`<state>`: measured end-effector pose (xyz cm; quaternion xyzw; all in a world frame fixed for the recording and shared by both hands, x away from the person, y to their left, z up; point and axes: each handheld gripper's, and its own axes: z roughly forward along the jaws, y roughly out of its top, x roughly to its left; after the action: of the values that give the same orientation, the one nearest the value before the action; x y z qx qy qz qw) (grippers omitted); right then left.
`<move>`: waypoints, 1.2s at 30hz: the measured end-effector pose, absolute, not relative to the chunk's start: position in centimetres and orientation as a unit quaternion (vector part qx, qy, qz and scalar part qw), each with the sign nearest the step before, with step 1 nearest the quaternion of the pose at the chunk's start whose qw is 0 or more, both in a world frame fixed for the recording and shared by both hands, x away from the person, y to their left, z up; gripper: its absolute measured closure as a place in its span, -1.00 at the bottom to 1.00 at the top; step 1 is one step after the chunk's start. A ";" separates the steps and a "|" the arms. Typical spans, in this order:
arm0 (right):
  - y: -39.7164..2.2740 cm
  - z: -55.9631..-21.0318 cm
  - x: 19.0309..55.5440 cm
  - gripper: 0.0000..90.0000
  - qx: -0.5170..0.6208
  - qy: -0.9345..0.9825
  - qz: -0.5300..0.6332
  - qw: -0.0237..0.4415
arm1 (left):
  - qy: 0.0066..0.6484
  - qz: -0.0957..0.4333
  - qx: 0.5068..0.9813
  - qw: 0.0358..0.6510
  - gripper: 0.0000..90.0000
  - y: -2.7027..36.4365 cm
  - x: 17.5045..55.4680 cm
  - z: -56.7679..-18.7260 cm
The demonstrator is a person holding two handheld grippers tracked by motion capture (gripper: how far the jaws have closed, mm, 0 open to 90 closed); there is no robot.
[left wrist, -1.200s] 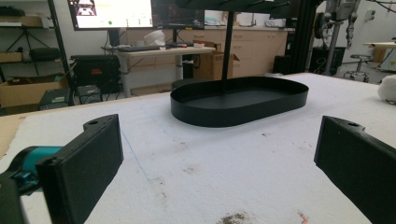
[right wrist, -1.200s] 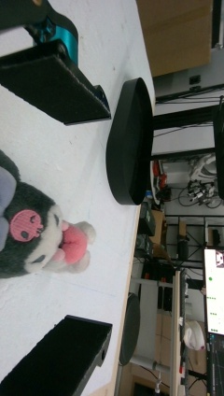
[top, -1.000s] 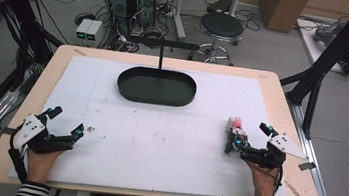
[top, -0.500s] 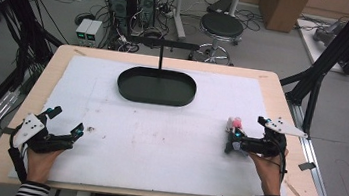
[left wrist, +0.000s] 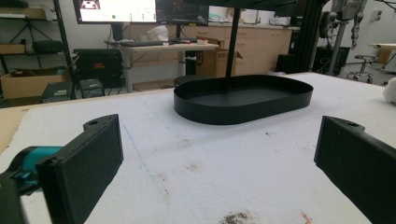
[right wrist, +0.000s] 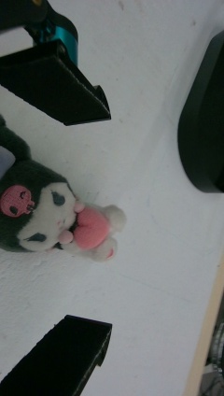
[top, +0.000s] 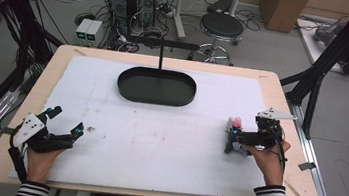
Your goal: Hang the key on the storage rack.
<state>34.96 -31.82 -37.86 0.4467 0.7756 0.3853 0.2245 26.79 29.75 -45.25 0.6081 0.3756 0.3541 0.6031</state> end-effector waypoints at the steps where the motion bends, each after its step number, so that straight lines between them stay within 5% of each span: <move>1: -31.8 -37.9 35.0 -0.99 0.447 0.776 0.385 0.224 | 0.376 0.354 0.608 0.603 -0.96 29.7 26.8 -45.3; 36: -29.9 -40.0 37.3 -0.99 0.512 0.811 0.237 0.157 | 0.378 0.354 0.607 0.603 -0.96 29.7 26.8 -45.3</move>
<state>37.32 -29.88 -40.04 0.5118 0.8107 0.2369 0.1569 26.83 29.70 -45.25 0.6070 0.3782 0.3538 0.6028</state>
